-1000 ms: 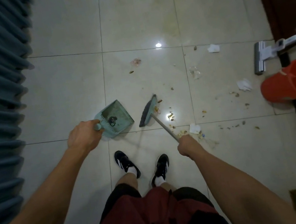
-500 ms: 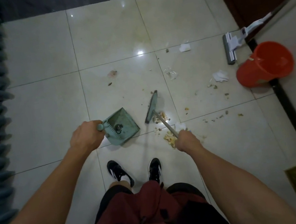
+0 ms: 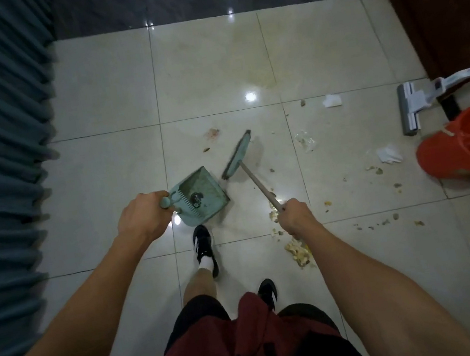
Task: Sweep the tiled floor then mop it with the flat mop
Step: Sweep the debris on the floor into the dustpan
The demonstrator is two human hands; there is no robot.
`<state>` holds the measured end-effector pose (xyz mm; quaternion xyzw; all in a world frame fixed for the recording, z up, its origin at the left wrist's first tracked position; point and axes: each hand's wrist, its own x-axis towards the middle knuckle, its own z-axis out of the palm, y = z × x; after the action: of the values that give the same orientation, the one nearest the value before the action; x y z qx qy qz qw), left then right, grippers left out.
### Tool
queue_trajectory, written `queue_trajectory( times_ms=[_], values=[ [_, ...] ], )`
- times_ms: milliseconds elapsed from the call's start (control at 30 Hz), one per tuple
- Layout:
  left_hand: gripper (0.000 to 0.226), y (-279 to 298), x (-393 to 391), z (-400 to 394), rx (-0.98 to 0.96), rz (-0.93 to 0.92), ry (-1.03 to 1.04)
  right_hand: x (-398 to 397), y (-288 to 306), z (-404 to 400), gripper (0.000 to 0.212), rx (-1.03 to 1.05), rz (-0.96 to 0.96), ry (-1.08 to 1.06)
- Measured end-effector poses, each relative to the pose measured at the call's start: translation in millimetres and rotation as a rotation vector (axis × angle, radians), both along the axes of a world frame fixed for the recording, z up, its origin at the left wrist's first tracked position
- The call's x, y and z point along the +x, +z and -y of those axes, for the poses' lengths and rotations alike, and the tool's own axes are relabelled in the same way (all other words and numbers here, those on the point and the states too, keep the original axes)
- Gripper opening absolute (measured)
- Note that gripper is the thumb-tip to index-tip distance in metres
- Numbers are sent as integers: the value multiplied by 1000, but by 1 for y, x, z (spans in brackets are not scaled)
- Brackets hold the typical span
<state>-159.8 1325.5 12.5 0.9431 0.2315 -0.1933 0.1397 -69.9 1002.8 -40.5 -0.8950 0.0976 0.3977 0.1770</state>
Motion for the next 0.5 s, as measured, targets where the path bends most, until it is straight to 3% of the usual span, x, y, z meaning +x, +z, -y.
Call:
queue_trajectory(
  times_ms=[500],
  values=[
    [17, -24, 134, -190, -13, -120, -66, 154, -46, -258, 29, 92, -59, -47]
  ],
)
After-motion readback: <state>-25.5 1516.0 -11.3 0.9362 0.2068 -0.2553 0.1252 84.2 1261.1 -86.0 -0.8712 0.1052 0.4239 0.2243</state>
